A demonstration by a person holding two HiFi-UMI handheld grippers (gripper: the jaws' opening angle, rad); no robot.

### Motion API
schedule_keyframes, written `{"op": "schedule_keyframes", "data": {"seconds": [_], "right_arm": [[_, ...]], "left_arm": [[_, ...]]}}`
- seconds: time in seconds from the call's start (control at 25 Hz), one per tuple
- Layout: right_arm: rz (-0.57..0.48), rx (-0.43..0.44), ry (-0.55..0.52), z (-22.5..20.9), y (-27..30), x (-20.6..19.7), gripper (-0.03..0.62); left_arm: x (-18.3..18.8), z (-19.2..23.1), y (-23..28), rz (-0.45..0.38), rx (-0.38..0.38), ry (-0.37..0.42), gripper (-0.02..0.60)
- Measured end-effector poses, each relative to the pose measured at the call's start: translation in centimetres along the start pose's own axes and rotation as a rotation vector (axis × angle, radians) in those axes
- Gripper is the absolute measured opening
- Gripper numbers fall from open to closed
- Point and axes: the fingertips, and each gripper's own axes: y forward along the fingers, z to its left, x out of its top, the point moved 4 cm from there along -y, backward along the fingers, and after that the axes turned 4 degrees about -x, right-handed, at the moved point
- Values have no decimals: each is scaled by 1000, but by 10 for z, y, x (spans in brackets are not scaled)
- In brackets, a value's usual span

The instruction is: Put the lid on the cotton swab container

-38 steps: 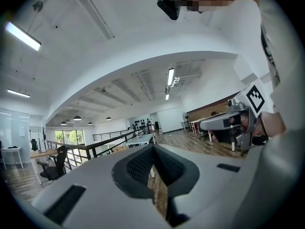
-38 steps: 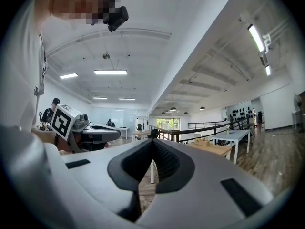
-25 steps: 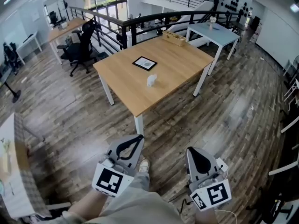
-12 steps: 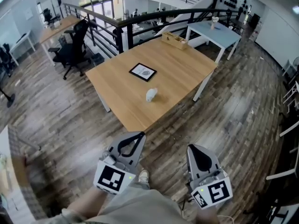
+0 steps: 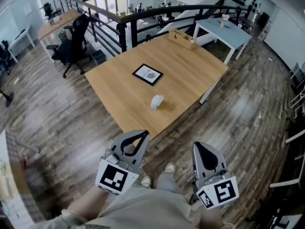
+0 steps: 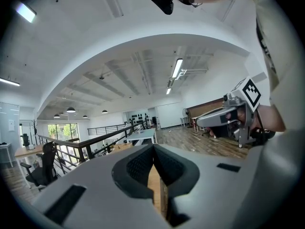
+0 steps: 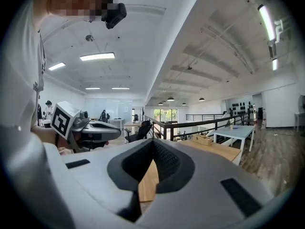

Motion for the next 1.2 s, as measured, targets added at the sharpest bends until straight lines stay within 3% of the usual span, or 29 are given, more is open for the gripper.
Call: {"op": "schedule_keyframes", "data": {"seconds": [0.32, 0.52, 1.0, 1.2], "right_arm": [[0, 53, 2, -41, 61, -8, 26], [12, 129, -17, -80, 103, -6, 26], [30, 373, -64, -207, 218, 13, 26], [23, 490, -73, -237, 253, 19, 26]], "left_arm": [[-8, 33, 55, 7, 40, 5, 23], [-6, 53, 100, 11, 92, -13, 22], [13, 103, 224, 83, 339, -51, 23], [17, 112, 252, 114, 457, -73, 23]]}}
